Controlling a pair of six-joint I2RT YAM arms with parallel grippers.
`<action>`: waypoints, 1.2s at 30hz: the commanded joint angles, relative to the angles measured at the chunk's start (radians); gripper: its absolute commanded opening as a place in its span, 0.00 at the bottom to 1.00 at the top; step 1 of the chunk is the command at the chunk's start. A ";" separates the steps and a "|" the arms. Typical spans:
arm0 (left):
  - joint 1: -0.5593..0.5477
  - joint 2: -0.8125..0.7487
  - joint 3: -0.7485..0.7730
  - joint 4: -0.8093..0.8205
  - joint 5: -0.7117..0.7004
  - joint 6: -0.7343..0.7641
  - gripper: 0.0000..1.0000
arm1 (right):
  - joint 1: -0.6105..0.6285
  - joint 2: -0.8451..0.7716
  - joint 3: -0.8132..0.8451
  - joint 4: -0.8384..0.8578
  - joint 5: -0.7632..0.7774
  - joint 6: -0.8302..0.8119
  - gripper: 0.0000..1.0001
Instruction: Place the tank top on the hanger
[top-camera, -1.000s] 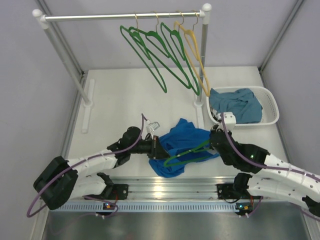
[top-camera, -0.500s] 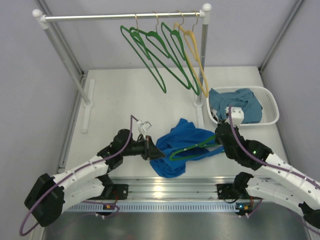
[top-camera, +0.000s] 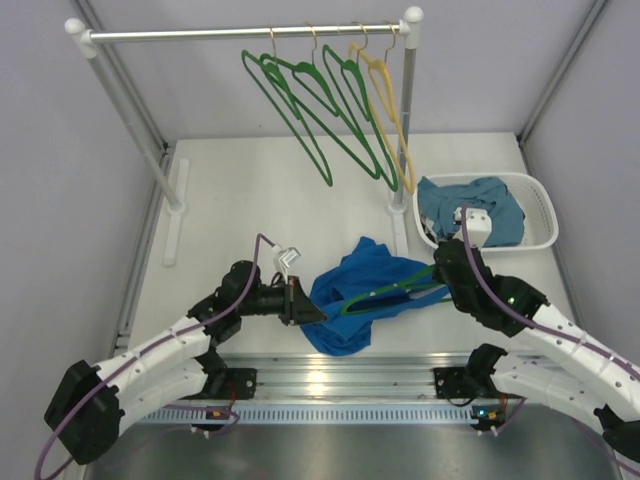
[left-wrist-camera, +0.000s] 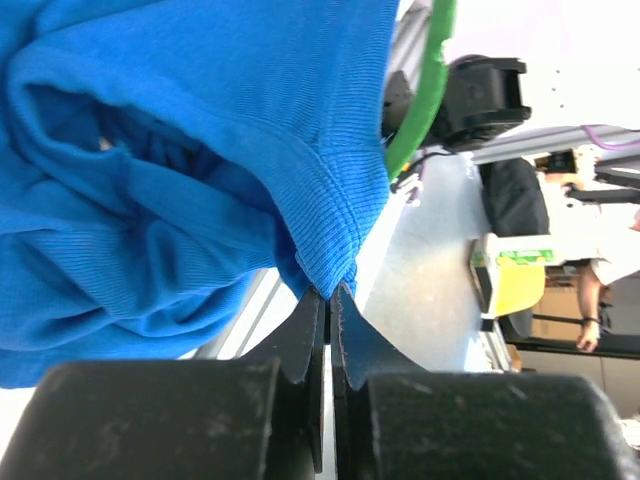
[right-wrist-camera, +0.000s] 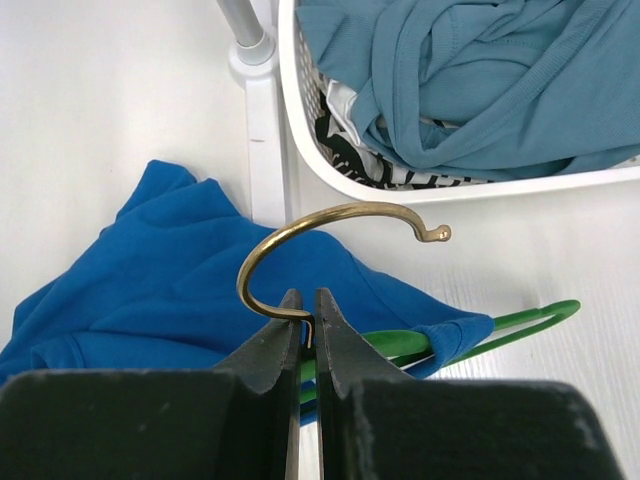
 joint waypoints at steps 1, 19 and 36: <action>0.007 -0.039 0.008 0.051 0.068 -0.056 0.00 | -0.020 0.002 0.030 0.007 0.050 -0.037 0.00; 0.004 0.011 0.117 0.320 0.027 -0.260 0.00 | 0.018 0.044 0.058 -0.005 0.018 0.053 0.00; -0.071 0.074 0.248 0.103 -0.068 -0.145 0.03 | 0.021 0.096 0.217 -0.023 0.021 0.061 0.00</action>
